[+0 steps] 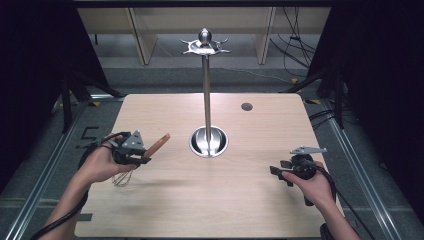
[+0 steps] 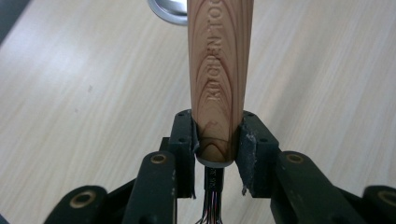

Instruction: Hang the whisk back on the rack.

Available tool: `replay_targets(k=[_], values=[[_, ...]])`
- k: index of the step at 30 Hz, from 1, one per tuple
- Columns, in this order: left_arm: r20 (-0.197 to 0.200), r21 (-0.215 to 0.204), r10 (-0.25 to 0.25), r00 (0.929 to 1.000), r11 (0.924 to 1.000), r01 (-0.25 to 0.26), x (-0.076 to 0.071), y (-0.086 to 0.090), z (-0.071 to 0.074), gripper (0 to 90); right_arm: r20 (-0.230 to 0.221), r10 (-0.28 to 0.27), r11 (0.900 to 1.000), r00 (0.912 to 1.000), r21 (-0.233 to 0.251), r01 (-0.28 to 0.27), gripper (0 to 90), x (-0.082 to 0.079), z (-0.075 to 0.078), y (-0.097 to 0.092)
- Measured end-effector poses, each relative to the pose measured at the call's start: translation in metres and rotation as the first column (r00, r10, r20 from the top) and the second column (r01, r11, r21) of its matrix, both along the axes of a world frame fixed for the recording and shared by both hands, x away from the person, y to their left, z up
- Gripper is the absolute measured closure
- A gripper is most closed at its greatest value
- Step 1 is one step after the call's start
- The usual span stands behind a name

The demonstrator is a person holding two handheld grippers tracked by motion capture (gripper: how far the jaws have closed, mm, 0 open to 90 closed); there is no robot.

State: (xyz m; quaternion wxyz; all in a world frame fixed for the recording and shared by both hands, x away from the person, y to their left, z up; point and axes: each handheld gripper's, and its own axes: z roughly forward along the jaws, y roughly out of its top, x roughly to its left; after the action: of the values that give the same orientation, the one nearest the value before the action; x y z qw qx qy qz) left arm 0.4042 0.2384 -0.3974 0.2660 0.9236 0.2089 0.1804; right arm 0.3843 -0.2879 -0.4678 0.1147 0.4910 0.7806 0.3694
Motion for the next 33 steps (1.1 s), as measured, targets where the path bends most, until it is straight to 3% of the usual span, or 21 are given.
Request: replay_targets(k=[1,6,8,9,11,13,16,17,18,20,23,24,25,28,30,31,32,33], values=[[0.007,-0.025,0.006,1.0000,0.9997,-0.006,0.000,0.002,0.003,68.8,-0.028,-0.020,0.9998,0.9994,0.004,0.020,45.1,-0.002,0.001,0.001],[0.068,-0.141,0.036,0.9970,0.9897,-0.027,-0.001,0.008,0.011,68.8,-0.002,0.000,1.0000,1.0000,0.001,0.000,45.0,0.000,0.000,0.000],[0.084,-0.187,0.053,0.9950,0.9817,-0.036,-0.001,0.010,0.014,68.8,-0.001,0.000,1.0000,1.0000,0.001,0.000,45.1,0.000,0.000,0.000],[0.089,-0.239,0.075,0.9932,0.9697,-0.051,-0.001,0.009,0.014,68.8,-0.003,-0.001,1.0000,1.0000,0.001,0.001,45.0,0.000,0.000,0.000],[0.122,-0.268,0.093,0.9881,0.9616,-0.058,-0.001,0.011,0.016,68.8,-0.014,-0.011,0.9999,0.9998,0.001,0.011,45.1,-0.001,0.001,0.000],[0.135,-0.265,0.101,0.9857,0.9623,-0.062,-0.001,0.012,0.018,68.8,0.004,0.001,1.0000,1.0000,-0.001,-0.001,45.1,0.000,0.000,0.000],[0.145,-0.332,0.141,0.9793,0.9394,-0.086,0.000,0.013,0.020,68.8,-0.010,-0.010,1.0000,0.9999,0.000,0.010,45.0,-0.001,0.001,0.000],[0.156,-0.325,0.141,0.9777,0.9419,-0.084,0.000,0.015,0.021,68.8,-0.027,-0.021,0.9998,0.9994,0.004,0.021,45.0,-0.002,0.001,0.001],[0.156,-0.350,0.152,0.9759,0.9326,-0.089,0.000,0.014,0.021,68.8,0.001,-0.001,1.0000,1.0000,0.004,0.001,45.1,0.000,0.000,0.000],[0.159,-0.375,0.166,0.9732,0.9219,-0.096,0.001,0.015,0.021,68.8,0.004,0.002,1.0000,1.0000,0.004,-0.002,45.0,0.000,0.000,0.000],[0.167,-0.406,0.195,0.9665,0.9069,-0.113,0.002,0.014,0.021,68.8,-0.027,-0.020,0.9998,0.9994,0.004,0.020,45.0,-0.002,0.001,0.001],[0.164,-0.425,0.209,0.9642,0.8970,-0.122,0.002,0.013,0.020,68.8,-0.027,-0.020,0.9998,0.9994,0.004,0.020,45.1,-0.002,0.001,0.001],[0.164,-0.425,0.209,0.9642,0.8970,-0.122,0.002,0.013,0.020,68.8,-0.027,-0.020,0.9998,0.9994,0.004,0.021,45.0,-0.002,0.001,0.001],[0.162,-0.459,0.227,0.9604,0.8790,-0.130,0.003,0.013,0.020,68.8,0.003,0.002,1.0000,1.0000,0.003,-0.002,45.0,0.000,0.000,0.000],[0.162,-0.465,0.225,0.9608,0.8763,-0.127,0.003,0.012,0.019,68.8,0.004,0.002,1.0000,1.0000,0.004,-0.002,45.0,0.000,0.000,0.000],[0.158,-0.474,0.233,0.9596,0.8703,-0.133,0.002,0.011,0.018,68.8,0.003,0.000,1.0000,1.0000,0.000,0.000,45.0,0.000,0.000,0.000],[0.157,-0.479,0.234,0.9596,0.8678,-0.133,0.002,0.010,0.017,68.8,-0.027,-0.019,0.9998,0.9995,0.004,0.019,45.0,-0.002,0.001,0.001],[0.157,-0.479,0.234,0.9596,0.8678,-0.133,0.002,0.010,0.017,68.8,-0.009,-0.005,1.0000,0.9999,0.002,0.005,45.0,-0.001,0.000,0.000]])
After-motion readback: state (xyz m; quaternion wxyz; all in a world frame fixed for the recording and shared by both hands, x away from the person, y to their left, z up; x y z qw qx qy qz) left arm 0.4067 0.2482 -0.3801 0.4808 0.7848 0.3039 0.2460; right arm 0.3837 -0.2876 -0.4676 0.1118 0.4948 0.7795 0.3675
